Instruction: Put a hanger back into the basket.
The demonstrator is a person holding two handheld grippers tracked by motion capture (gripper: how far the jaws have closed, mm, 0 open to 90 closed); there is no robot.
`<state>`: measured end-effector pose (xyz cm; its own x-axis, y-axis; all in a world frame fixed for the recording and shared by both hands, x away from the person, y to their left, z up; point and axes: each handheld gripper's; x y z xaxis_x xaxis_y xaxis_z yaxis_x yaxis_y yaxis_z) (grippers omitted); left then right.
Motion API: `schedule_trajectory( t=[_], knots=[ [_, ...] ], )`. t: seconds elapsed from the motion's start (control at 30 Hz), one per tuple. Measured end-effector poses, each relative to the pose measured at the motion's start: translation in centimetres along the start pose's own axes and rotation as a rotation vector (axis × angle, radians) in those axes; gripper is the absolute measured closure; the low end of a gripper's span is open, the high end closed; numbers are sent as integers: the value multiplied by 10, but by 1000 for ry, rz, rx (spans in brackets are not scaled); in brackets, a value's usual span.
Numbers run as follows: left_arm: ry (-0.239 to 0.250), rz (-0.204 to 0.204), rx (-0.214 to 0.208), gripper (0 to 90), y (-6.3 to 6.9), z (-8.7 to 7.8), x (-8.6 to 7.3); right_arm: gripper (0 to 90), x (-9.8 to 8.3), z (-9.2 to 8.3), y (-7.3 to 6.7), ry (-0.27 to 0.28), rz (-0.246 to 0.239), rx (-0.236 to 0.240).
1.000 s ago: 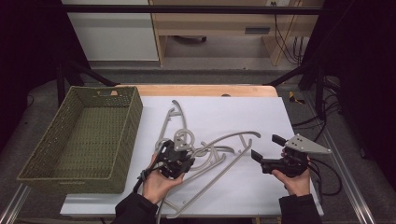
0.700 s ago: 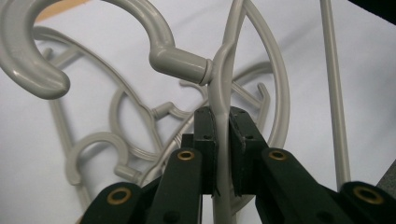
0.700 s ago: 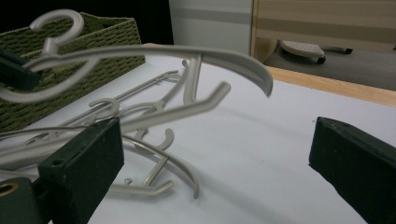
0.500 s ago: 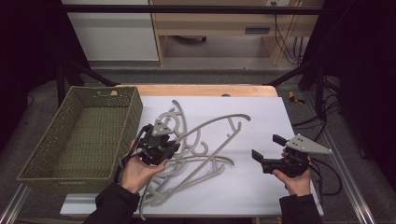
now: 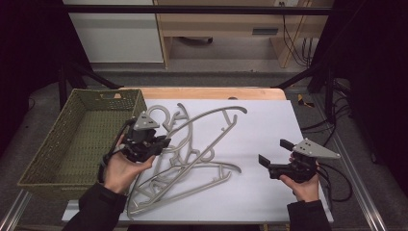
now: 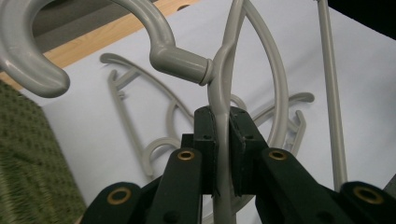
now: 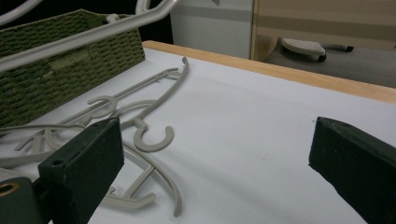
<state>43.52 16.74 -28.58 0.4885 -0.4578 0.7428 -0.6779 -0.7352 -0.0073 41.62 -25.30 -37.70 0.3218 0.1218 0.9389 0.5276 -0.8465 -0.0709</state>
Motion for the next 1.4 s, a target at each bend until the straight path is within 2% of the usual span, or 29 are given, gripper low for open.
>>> schedule_trajectory(
  t=[0.17, 0.43, 0.53, 0.67, 0.7, 0.87, 1.1, 1.27, 1.4],
  knots=[
    [-10, 21, 27, 824, -20, -17, -3, 36, -1, 1, 0, -8, 1, -1],
    [25, -18, 78, 824, -58, -39, -12, 36, -1, 2, 1, -7, 3, -2],
    [29, -20, 90, 824, -72, -44, -16, 36, -1, 2, 1, -8, 4, -3],
    [33, -30, 104, 824, -91, -47, -19, 36, -1, 3, 0, -10, 8, -5],
    [41, -35, 108, 824, -94, -47, -20, 36, -2, 3, 1, -13, -4, -4],
    [33, -35, 137, 824, -113, -49, -20, 36, -2, 4, 2, -19, -6, -7],
    [35, -36, 153, 824, -139, -52, -19, 37, -3, 4, 3, -20, -4, -6],
    [38, -47, 146, 824, -159, -54, -17, 37, -3, 5, 3, -22, 1, -11],
    [35, -43, 173, 824, -172, -56, -16, 37, -3, 5, 3, -21, 2, -11]
  ],
)
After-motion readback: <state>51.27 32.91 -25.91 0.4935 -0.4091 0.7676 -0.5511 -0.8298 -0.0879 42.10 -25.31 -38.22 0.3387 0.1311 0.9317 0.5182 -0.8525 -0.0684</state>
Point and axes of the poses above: each handheld gripper's, and its own axes: z roughly forward along the jaws, x roughly out of its top, y roughly to its right, and after that the axes turned 3 degrees about -x, right-handed
